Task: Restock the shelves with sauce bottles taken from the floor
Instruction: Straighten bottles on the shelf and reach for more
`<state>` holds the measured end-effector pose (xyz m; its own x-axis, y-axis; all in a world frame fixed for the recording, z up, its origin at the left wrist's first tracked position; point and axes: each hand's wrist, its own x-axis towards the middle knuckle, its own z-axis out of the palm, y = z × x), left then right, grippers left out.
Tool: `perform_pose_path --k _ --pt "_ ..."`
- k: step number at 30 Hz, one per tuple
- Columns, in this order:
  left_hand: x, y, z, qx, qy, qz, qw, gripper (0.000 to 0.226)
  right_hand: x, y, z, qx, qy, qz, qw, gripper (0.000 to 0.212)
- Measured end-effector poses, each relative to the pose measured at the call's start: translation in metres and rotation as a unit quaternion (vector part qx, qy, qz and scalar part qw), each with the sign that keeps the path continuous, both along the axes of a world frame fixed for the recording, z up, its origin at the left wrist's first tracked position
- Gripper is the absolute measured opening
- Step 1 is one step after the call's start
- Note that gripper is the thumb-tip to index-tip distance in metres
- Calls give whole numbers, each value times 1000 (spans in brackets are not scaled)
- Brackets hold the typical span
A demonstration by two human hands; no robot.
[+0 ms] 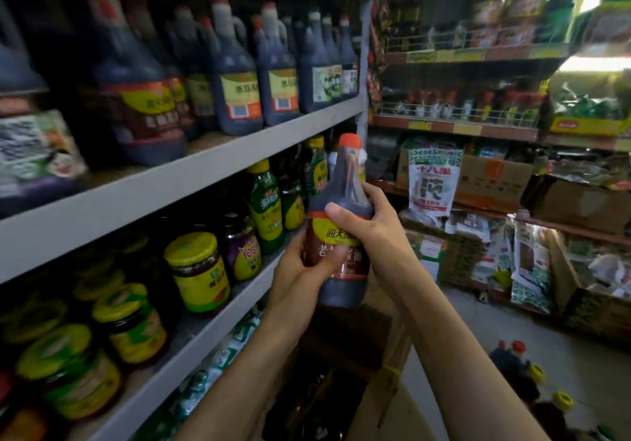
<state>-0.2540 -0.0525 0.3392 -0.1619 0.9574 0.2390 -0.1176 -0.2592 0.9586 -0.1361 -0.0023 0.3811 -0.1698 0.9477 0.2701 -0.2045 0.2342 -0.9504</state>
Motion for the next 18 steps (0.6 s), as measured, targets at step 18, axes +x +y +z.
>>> perform_pose_path --k 18 --pt "-140 -105 95 133 300 258 909 43 -89 -64 56 77 83 153 982 51"
